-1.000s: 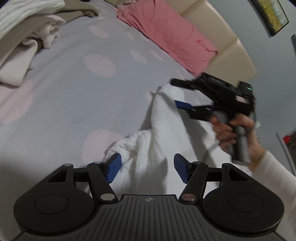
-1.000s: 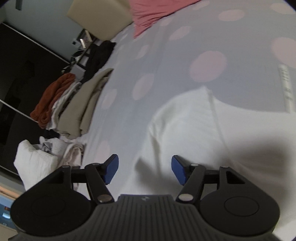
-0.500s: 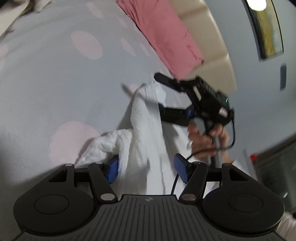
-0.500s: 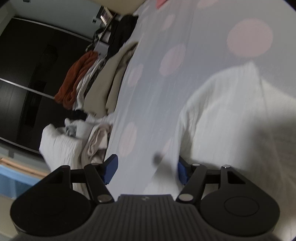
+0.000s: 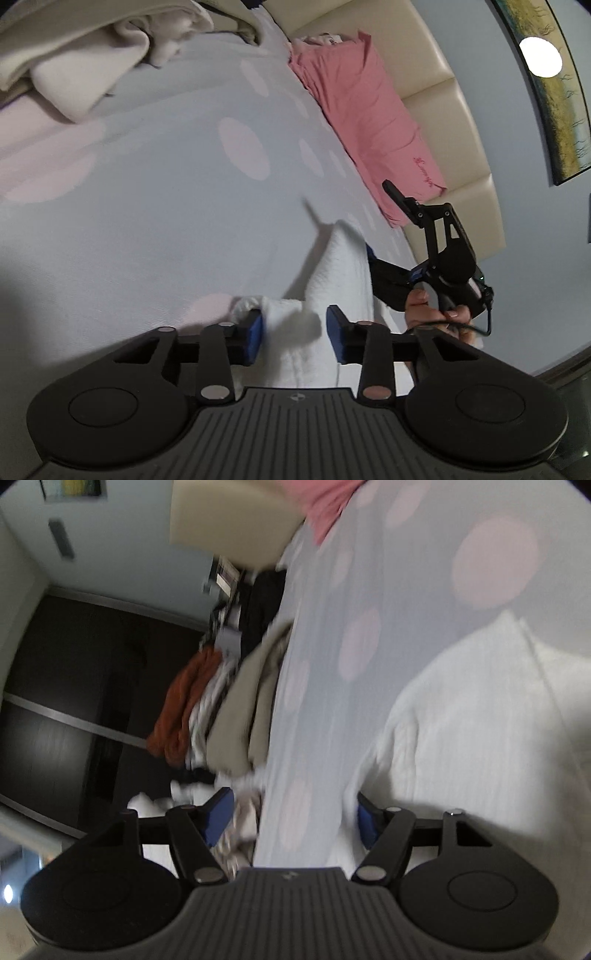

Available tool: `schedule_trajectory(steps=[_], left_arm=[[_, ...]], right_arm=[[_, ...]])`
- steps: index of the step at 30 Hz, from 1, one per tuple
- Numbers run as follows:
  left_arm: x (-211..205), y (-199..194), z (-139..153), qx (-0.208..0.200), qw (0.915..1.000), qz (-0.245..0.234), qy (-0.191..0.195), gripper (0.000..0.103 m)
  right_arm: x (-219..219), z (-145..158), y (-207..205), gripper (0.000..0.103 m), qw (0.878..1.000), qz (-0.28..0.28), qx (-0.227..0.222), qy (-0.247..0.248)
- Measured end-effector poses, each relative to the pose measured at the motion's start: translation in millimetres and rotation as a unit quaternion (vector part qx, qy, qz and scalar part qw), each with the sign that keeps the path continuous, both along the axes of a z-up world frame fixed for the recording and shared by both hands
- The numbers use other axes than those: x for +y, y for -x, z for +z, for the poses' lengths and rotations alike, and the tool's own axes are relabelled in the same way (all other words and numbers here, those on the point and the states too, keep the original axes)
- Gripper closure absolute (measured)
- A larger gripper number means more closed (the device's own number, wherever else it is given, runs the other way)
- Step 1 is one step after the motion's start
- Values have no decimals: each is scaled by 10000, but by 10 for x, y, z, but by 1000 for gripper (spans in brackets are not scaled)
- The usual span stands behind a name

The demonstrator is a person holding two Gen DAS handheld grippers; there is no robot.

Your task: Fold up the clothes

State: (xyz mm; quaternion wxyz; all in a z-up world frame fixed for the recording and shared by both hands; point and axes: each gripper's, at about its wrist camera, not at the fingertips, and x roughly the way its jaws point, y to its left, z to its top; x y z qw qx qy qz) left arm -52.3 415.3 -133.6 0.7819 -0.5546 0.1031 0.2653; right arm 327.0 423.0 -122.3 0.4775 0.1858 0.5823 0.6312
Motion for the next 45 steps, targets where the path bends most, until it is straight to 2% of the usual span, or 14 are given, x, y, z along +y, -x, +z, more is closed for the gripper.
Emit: schedule_trajectory(steps=[3,5,9,10,12,14,16,22,29,35,38,40,43,45], left_arm=[[-50,-67,50,112,9996,-210,-173,64],[-56,-107,107,82,9979,-564,-314,48],[-90,-115,165,178,9956,-837,-387,48],[-96,-122,156,212,9958,-810,-382,51],[-94,-146,123,314,9957,-817,-310,76],[-76,-154,64,410,9957,-809,-161,90],[-66,-108,26,262,9977,-631,-9,91],[-93,-84,0,141,9999,-89,30,95],[-63,0,3,25,9985,521,187,96],[-12,-56,20,-58,9988,458,171,87],[22,-79,76,-96,9999,115,75,67],[27,-102,124,-102,9998,-156,-43,55],[21,-180,168,76,9983,-555,-190,55],[6,-203,169,175,9979,-570,-268,59]], right_arm=[[65,4,12,33,9994,91,-142,287],[111,44,61,34,9967,403,-412,576],[189,236,219,34,9782,1390,-1181,996],[216,277,255,34,9724,1568,-1351,1074],[283,347,321,37,9602,1850,-1687,1235],[376,387,387,50,9469,2035,-2030,1442],[433,403,440,83,9367,2104,-2282,1620],[341,343,526,97,9387,1865,-2429,1583],[116,238,363,97,9778,813,-1649,1002],[56,99,317,96,9869,61,-1378,841],[95,-6,242,78,9902,267,-803,1108],[76,22,212,40,9932,469,-444,966],[40,132,233,37,9896,868,-590,988],[47,155,307,44,9832,1111,-864,1164]])
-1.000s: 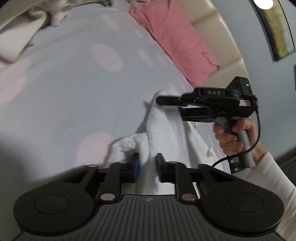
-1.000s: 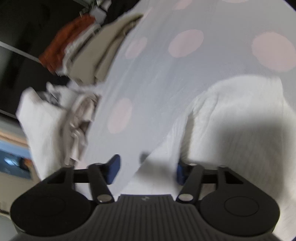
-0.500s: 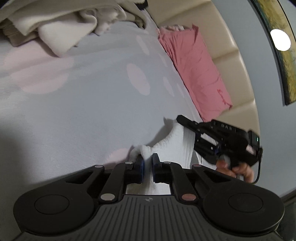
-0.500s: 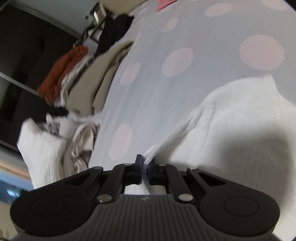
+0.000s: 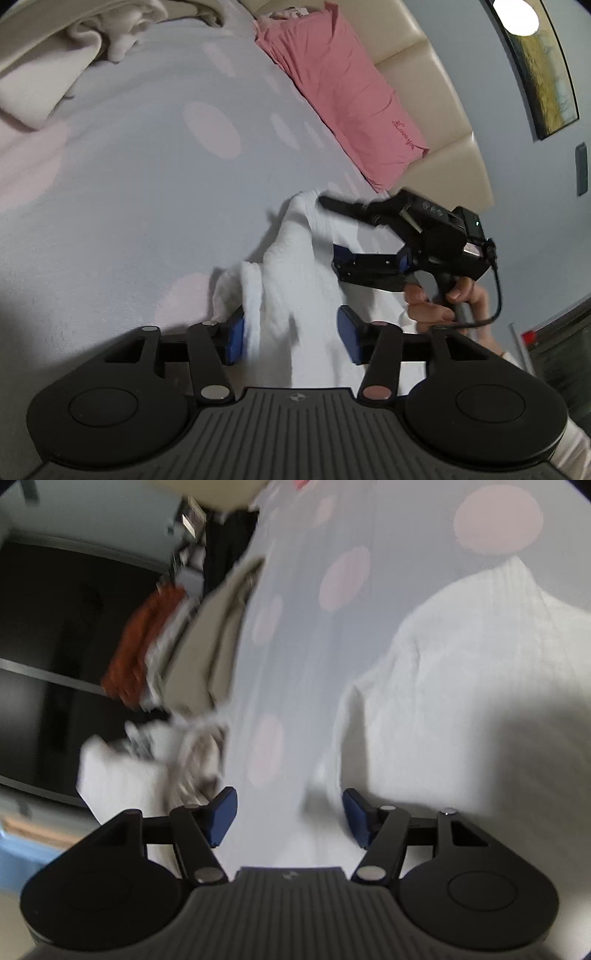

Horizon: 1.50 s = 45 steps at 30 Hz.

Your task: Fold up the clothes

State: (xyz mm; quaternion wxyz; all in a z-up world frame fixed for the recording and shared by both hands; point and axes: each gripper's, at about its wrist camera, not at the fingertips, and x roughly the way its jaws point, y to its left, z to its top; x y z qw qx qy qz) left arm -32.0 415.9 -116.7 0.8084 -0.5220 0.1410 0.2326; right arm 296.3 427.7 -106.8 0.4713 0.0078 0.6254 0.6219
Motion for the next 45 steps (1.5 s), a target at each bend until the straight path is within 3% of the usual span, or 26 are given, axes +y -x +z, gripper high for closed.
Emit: schedule_trajectory(steps=[5,7,12,18,20,22,24,28,32,36,37,42,44,45], left_arm=[[36,-3,-61,127,9995,241,135,83],[46,22,-100,124,9988,397,243,94],[7,27,-134,142,9977,600,264,96],[14,125,-197,-10,9967,638,511,95],[36,116,-186,-44,9970,551,539,91],[41,115,-166,-23,9978,435,497,88],[14,103,-140,10,9985,377,399,83],[-29,54,-104,126,9993,301,202,81],[-27,46,-102,118,9994,240,220,80],[-12,61,-98,194,9991,296,236,81],[-26,57,-80,266,9989,352,143,82],[-57,52,-63,312,9985,444,101,83],[-72,25,-25,348,9993,82,-51,77],[-92,-18,20,454,9980,-335,-275,72]], right_arm=[[61,11,165,76,9976,421,-493,244],[73,14,193,96,9971,369,-624,228],[45,-31,231,97,9973,123,-719,41],[70,-32,170,95,9977,-109,-650,156],[35,-24,75,88,9978,-362,-507,207],[-6,-9,-80,69,9958,-845,-322,160],[-24,-4,-224,63,9918,-1265,-142,131],[86,-21,-292,63,9895,-1434,-7,170],[241,39,-106,63,9941,-973,-474,115],[261,103,-65,99,9863,-1097,-1232,63],[255,111,-85,101,9830,-1208,-1381,52],[274,105,-148,101,9749,-1569,-1577,6],[269,92,-155,99,9760,-1590,-1489,9],[264,80,-170,88,9792,-1535,-1330,12]])
